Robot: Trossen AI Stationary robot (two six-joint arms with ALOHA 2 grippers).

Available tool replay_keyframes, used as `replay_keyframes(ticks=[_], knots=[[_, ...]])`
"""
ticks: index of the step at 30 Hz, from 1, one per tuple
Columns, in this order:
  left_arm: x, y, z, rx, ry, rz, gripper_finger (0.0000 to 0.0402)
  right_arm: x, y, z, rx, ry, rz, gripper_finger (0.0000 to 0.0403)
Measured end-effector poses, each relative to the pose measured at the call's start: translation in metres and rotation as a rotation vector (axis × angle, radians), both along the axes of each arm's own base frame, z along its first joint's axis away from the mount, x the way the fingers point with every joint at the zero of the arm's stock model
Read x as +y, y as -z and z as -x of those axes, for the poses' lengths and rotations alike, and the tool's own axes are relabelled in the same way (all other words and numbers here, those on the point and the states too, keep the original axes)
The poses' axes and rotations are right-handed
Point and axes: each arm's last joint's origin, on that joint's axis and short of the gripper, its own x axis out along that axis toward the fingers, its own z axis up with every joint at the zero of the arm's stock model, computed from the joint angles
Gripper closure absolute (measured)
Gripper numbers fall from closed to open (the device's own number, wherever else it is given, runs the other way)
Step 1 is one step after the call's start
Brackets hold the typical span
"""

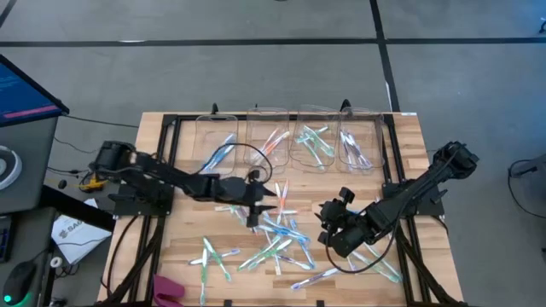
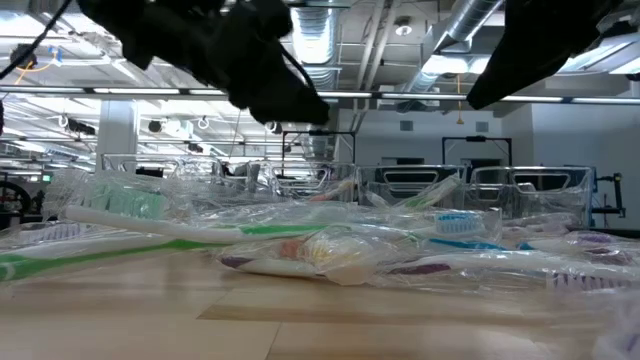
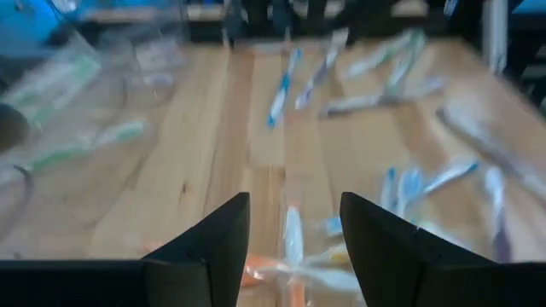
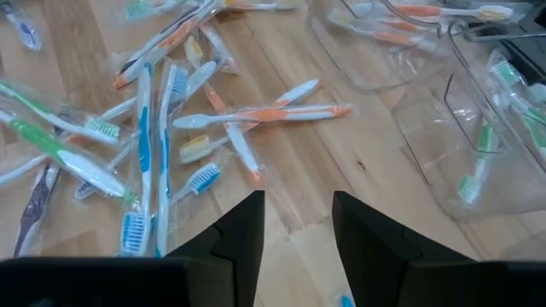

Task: Pick & Place Toothbrushes
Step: Put the orange toothbrush into the middle left transparent bin

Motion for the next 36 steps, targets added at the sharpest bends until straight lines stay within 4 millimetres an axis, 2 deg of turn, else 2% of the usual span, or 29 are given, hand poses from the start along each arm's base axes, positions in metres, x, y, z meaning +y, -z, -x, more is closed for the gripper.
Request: replay_keyframes(ticks=[8,14,24,36], knots=[[0.005,0.027,-0.011,0.111,0.113,-0.233,0.0224,0.003,0.001,0.004,0.027,-0.025,-0.001,0.0272],[0.016,0.030,-0.012,0.124,0.033,-0.133,0.0224,0.004,0.001,0.004,0.027,-0.031,0.001,0.0275],[0.002,0.033,-0.008,0.151,0.080,-0.134,0.0224,0.004,0.001,0.003,0.023,-0.031,-0.001,0.0275],[0.005,0.047,0.011,0.415,0.071,-0.141,0.0224,0.004,0.001,0.003,0.022,-0.031,-0.003,0.0275]])
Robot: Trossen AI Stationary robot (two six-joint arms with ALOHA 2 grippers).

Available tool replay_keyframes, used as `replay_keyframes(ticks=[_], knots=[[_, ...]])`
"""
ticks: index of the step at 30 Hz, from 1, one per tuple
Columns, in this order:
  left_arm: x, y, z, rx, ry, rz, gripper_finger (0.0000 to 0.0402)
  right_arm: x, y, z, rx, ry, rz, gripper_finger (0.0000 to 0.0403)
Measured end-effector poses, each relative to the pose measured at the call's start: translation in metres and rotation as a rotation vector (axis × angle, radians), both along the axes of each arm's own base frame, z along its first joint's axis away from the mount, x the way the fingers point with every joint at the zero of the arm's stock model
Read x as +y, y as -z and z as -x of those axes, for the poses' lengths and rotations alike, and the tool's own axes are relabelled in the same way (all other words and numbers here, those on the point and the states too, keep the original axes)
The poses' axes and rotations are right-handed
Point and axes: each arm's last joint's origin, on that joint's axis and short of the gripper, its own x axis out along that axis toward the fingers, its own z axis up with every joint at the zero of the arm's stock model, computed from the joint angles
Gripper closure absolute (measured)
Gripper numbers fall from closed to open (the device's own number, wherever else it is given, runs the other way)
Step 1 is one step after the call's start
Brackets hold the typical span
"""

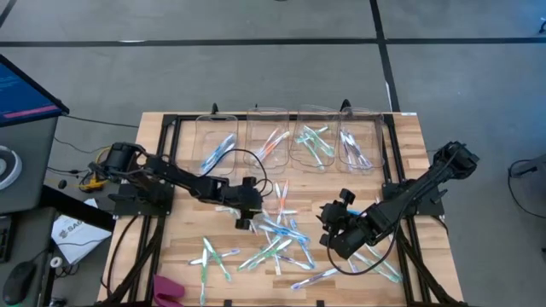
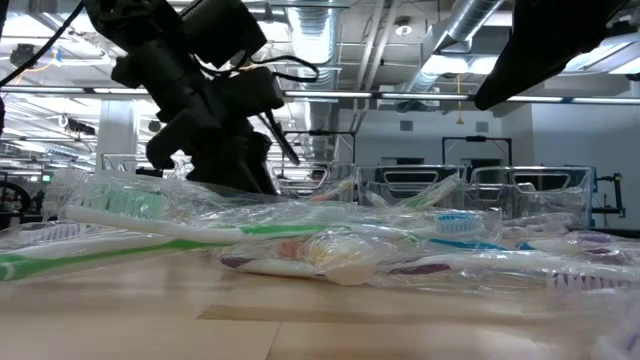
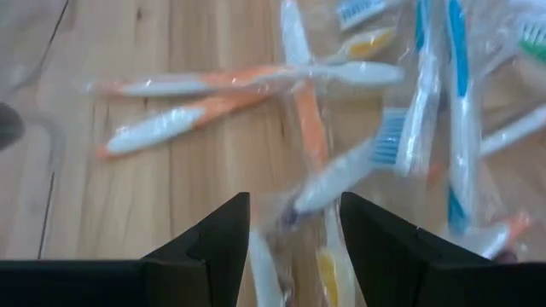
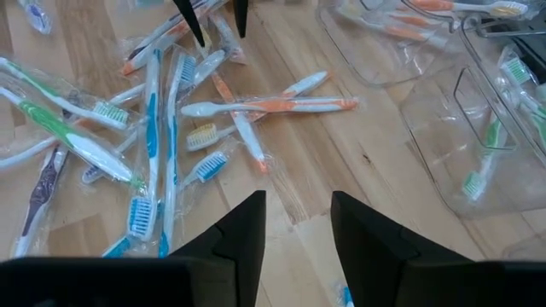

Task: Pick & Place Toothbrushes
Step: Put the orange toothbrush into the middle left transparent bin

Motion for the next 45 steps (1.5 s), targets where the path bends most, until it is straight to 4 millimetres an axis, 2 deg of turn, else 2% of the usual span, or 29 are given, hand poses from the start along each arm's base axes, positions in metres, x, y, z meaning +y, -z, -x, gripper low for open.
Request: replay_keyframes(ticks=[7,11,21,29,38,45], knots=[[0.003,-0.008,0.014,0.086,-0.070,0.011,0.0224,0.000,0.000,0.000,-0.002,0.000,-0.001,0.0274],[0.003,-0.009,0.014,0.086,-0.093,0.026,0.0224,0.000,0.003,0.000,-0.005,0.000,-0.003,0.0275],[-0.002,0.007,0.015,0.158,-0.086,0.049,0.0224,-0.001,0.006,0.001,-0.002,0.002,-0.002,0.0275],[-0.007,0.011,0.024,0.251,-0.156,0.085,0.0224,-0.001,0.006,0.001,0.001,-0.004,0.003,0.0274],[-0.018,0.012,0.028,0.269,-0.133,0.078,0.0225,-0.001,0.006,0.001,0.001,-0.004,0.003,0.0274],[-0.019,0.013,0.032,0.318,-0.149,0.080,0.0225,-0.001,0.006,0.001,0.001,-0.004,0.003,0.0275]])
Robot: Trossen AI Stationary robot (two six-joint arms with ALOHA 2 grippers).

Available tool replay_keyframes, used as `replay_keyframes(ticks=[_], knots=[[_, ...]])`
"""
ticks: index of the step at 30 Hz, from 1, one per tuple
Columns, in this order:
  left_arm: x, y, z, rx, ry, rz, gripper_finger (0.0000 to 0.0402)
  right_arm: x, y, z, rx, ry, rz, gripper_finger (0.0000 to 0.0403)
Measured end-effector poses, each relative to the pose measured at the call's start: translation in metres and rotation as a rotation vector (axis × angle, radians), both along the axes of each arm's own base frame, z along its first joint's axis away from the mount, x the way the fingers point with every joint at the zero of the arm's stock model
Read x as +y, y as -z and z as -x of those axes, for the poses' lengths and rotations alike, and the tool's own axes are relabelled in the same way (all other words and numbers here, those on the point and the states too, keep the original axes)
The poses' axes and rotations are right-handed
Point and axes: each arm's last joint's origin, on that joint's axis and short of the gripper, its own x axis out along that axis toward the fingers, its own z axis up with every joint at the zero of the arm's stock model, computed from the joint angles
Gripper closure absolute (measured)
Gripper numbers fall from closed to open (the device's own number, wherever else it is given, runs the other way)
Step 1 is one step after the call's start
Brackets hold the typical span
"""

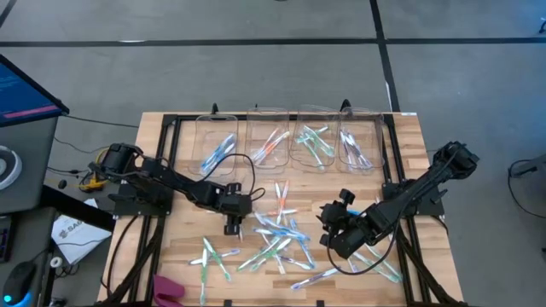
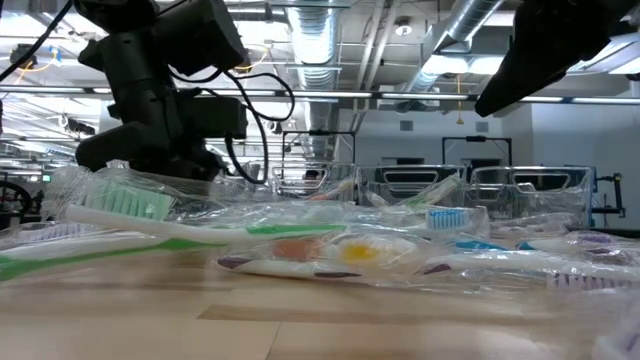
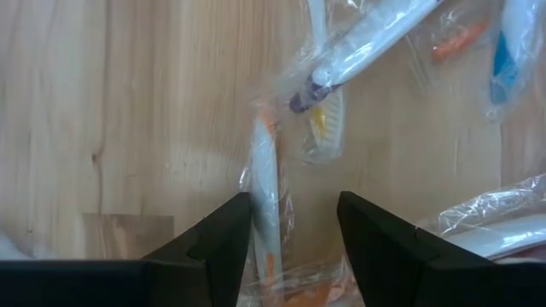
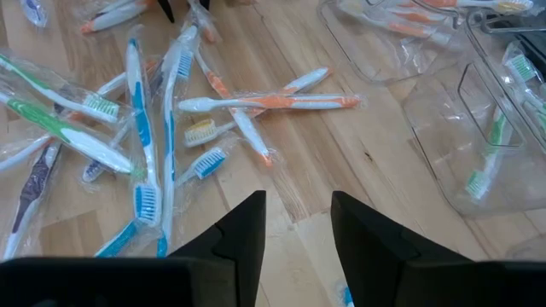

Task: Pick & Place Toothbrushes
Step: Put the orange toothbrush into the middle left transparent bin

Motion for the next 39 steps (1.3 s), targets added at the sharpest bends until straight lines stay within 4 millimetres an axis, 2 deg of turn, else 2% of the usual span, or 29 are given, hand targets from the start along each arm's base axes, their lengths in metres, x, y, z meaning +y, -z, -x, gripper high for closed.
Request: replay_keyframes(ticks=[3,6,14,21,23,34,39], knots=[[0.001,0.000,0.001,0.005,-0.016,-0.012,0.0235,0.000,0.000,0.000,0.000,0.000,0.000,0.0274],[0.001,0.001,0.001,0.004,-0.022,-0.032,0.0263,0.000,0.000,0.000,0.000,0.000,0.000,0.0275],[0.000,0.001,0.002,0.015,-0.012,-0.027,0.0384,0.000,0.000,0.000,0.000,0.000,0.000,0.0274],[-0.008,-0.003,0.007,-0.023,-0.044,-0.141,0.0391,0.000,0.000,0.000,-0.001,0.000,0.000,0.0274],[-0.009,-0.011,0.010,-0.052,-0.051,-0.172,0.0391,0.000,0.000,0.000,-0.001,0.002,0.000,0.0274],[-0.008,-0.080,0.019,-0.394,-0.100,-0.142,0.0390,-0.003,0.000,-0.002,-0.004,0.014,-0.002,0.0274],[-0.007,-0.102,0.023,-0.524,-0.119,-0.099,0.0390,-0.003,0.000,-0.002,-0.004,0.014,-0.002,0.0276]])
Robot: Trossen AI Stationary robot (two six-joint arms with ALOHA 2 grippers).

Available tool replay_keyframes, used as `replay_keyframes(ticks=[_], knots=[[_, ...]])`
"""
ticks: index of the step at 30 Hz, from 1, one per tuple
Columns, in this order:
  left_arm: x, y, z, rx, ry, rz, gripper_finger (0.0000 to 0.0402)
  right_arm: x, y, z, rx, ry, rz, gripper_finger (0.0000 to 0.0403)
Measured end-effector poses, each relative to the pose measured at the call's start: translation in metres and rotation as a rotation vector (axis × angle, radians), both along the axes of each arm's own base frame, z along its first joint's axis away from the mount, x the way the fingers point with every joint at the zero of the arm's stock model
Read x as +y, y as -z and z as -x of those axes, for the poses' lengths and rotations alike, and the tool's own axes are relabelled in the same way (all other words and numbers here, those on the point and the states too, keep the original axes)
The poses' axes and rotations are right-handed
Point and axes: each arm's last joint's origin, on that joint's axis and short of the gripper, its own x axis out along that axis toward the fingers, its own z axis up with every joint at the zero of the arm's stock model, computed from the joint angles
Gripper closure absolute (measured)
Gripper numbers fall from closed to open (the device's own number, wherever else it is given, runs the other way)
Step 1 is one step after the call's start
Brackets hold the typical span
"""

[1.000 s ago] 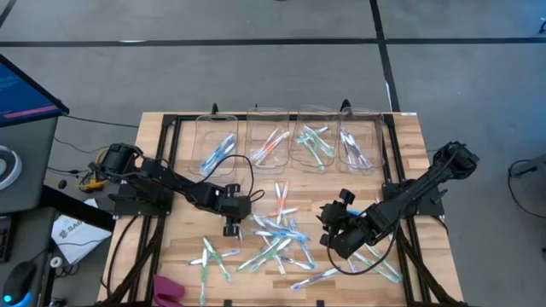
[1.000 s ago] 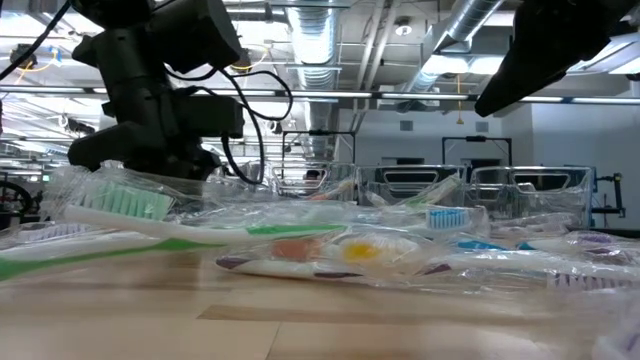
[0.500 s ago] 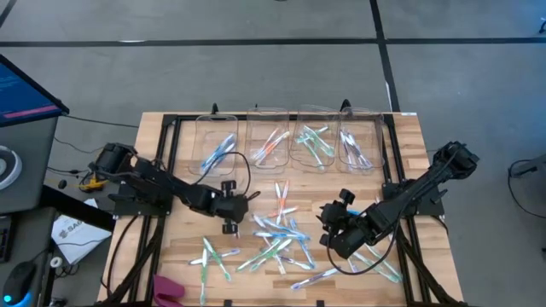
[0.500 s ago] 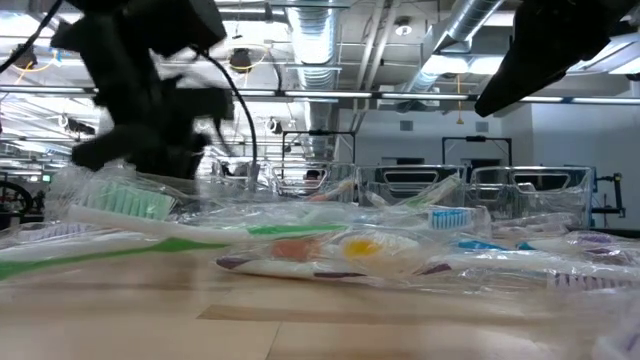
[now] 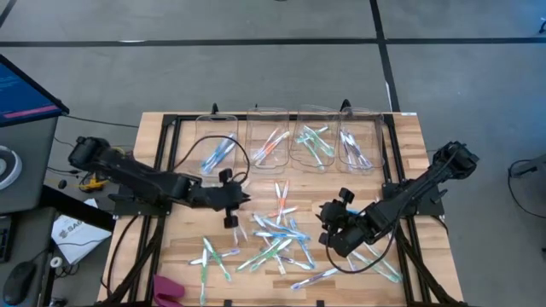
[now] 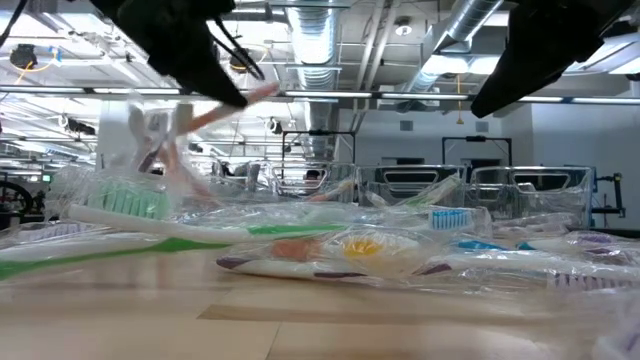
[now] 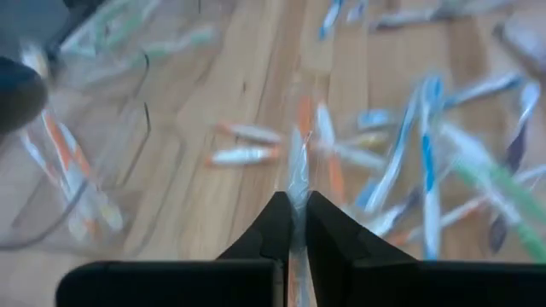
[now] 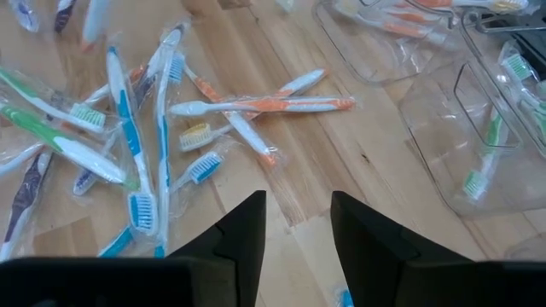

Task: Pick & Place Toothbrushes
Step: Put the orange toothbrush into the middle left transparent bin

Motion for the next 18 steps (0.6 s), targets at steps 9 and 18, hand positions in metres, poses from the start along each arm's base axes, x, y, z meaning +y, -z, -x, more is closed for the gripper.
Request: replay_keyframes(ticks=[9,18], knots=[[0.003,-0.012,-0.002,-0.110,-0.062,-0.084,0.0387,0.000,0.000,0.000,0.000,0.000,0.000,0.0276],[0.001,-0.036,-0.014,-0.331,-0.005,-0.168,0.0388,0.000,0.000,0.000,0.000,0.000,0.000,0.0276]])
